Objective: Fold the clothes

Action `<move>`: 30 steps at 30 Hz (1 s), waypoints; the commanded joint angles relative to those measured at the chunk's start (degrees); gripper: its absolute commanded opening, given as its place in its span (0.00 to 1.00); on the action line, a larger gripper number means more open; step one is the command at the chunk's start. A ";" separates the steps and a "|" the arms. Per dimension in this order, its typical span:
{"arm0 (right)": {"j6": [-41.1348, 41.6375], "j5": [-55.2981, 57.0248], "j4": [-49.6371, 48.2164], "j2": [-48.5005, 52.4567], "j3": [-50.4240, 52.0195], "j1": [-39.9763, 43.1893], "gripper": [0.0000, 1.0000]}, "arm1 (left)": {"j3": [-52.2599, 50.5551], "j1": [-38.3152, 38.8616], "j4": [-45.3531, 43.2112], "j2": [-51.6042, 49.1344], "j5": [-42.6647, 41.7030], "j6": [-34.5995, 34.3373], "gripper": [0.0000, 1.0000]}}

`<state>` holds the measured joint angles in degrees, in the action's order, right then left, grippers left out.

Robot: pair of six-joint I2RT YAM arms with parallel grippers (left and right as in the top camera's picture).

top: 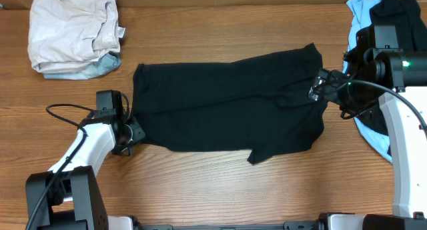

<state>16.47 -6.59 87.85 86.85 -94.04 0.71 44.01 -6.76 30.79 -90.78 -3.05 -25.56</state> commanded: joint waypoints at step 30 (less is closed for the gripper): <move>22.82 -0.13 -27.89 -0.02 43.67 -8.17 0.69 | 24.39 -3.17 27.34 0.63 0.44 6.29 0.04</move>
<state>37.69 -6.63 63.70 86.87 -53.78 -7.31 67.46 -9.85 58.54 -90.85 -2.85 -20.58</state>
